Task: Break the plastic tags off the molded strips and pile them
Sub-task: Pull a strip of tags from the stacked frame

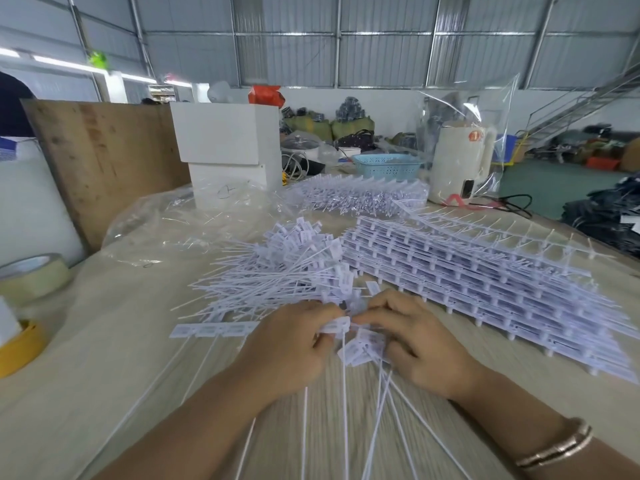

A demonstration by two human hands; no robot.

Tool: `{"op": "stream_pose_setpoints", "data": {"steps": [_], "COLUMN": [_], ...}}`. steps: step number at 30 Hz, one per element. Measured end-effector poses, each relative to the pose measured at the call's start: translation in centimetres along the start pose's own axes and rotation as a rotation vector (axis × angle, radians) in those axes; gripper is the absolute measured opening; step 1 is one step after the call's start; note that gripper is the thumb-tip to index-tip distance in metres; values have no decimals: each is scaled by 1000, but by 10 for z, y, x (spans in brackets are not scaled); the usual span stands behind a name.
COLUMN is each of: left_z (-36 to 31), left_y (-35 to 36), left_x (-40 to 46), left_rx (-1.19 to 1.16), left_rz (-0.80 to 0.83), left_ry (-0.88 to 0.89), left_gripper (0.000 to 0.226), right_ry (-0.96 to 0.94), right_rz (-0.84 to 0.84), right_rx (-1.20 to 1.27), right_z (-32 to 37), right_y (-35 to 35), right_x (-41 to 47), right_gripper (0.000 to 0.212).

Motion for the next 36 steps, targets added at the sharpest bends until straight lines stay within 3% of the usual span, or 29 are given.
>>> {"op": "stream_pose_setpoints", "data": {"steps": [4, 7, 9, 12, 18, 23, 29, 32, 36], "left_z": [-5, -4, -5, -2, 0, -5, -2, 2, 9], "left_y": [6, 4, -1, -9, -6, 0, 0, 3, 5], "left_x": [0, -1, -2, -1, -2, -1, 1, 0, 0], "left_rx": [154, 47, 7, -76, 52, 11, -100, -86, -83], "left_rz": [-74, -72, -47, -28, -42, -13, 38, 85, 107], "left_ry": [7, -19, -39, -58, -72, -61, -3, 37, 65], "left_gripper": [24, 26, 31, 27, 22, 27, 15, 21, 10], "right_ry": [-104, -201, -244, -246, -215, -165, -104, -46, 2], "right_rz": [-78, -184, -286, -378, -379, -277, -269, -206, -124], "right_rx": [-270, -431, -446, -438, -458, -534, -364, -203, -15], "right_z": [19, 21, 19, 16, 14, 14, 17, 18, 15], "right_y": [5, 8, 4, 0, 3, 7, 3, 3, 3], "right_x": [5, 11, 11, 8, 7, 8, 7, 7, 7], "right_gripper": [39, 32, 22, 23, 21, 27, 29, 31, 35]}}
Point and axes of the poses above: each hand's wrist, its own x-axis towards the middle knuckle, its own y-axis out of the palm, z = x × y, the point moved 1 cm from there along x, towards the middle knuckle, and after that the axes turned 9 degrees about z, right-handed, at the moved point
